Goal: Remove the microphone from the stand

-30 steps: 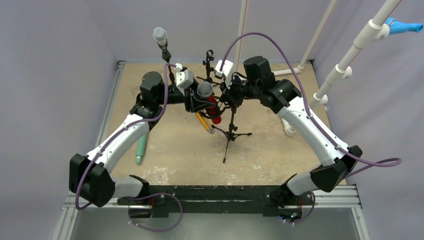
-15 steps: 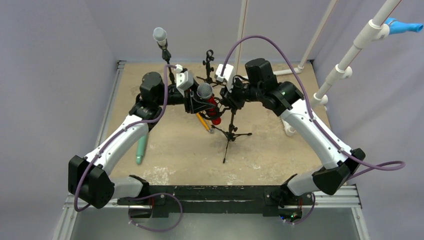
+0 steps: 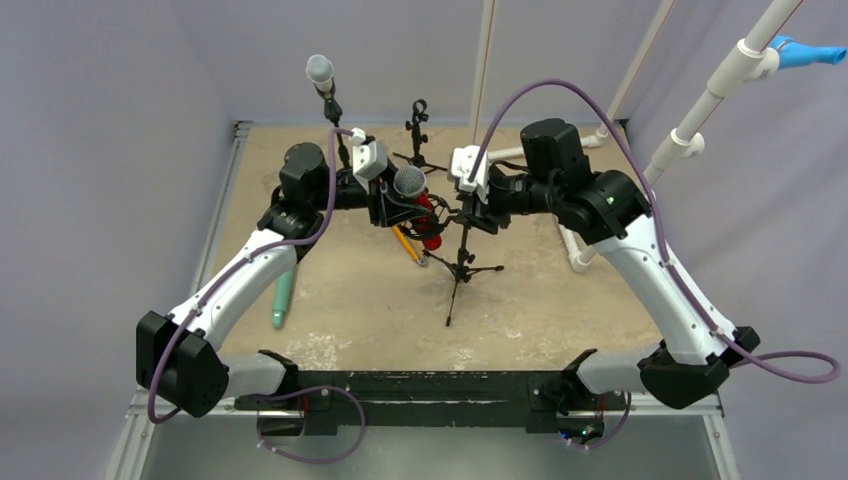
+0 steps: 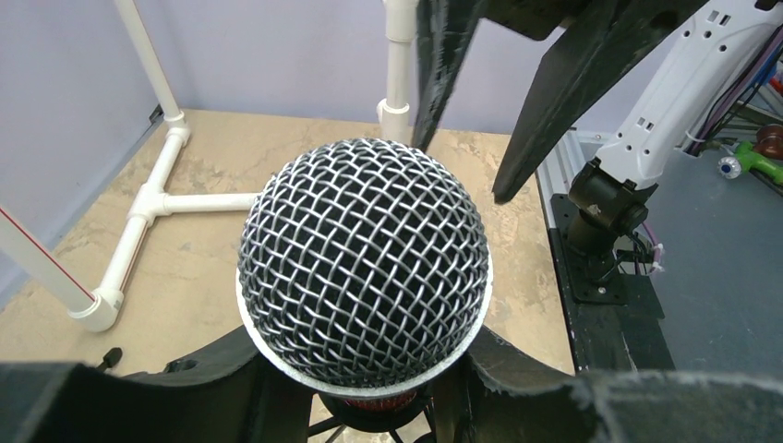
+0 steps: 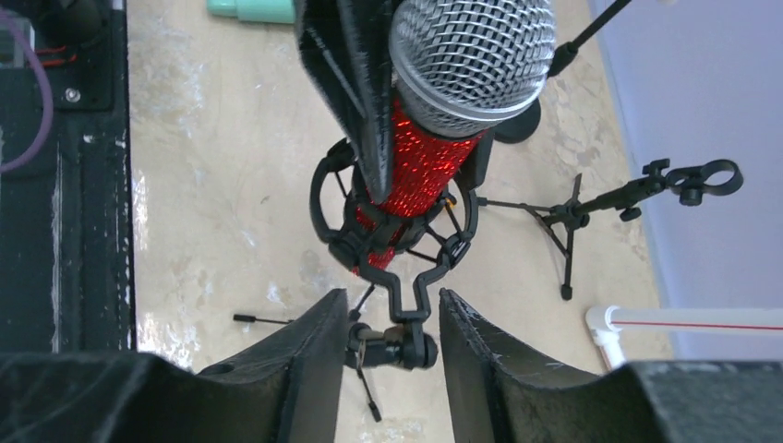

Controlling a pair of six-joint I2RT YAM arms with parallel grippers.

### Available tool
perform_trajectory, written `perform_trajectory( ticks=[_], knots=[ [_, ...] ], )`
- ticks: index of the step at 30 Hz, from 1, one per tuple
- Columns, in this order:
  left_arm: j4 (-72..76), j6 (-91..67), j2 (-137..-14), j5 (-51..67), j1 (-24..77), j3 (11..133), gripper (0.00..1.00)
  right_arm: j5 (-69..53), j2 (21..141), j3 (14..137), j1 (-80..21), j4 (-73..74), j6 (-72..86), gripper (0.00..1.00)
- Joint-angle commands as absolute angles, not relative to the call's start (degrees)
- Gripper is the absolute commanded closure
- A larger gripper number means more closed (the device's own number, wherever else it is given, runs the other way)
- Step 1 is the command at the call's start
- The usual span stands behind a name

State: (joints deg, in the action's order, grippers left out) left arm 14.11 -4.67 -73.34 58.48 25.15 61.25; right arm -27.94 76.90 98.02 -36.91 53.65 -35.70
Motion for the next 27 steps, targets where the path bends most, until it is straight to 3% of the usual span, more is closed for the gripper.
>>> perform_trajectory(
  ticks=[1,27],
  knots=[
    [11.91,-2.93,-72.52,59.41,25.01,65.03,1.00,-30.09,73.57,97.10,-37.87,57.44,-45.51,0.62],
    [7.58,-1.03,-74.05,61.94,24.97,66.80,1.00,-12.98,77.43,92.72,-48.82,52.35,-56.03,0.63]
  ],
)
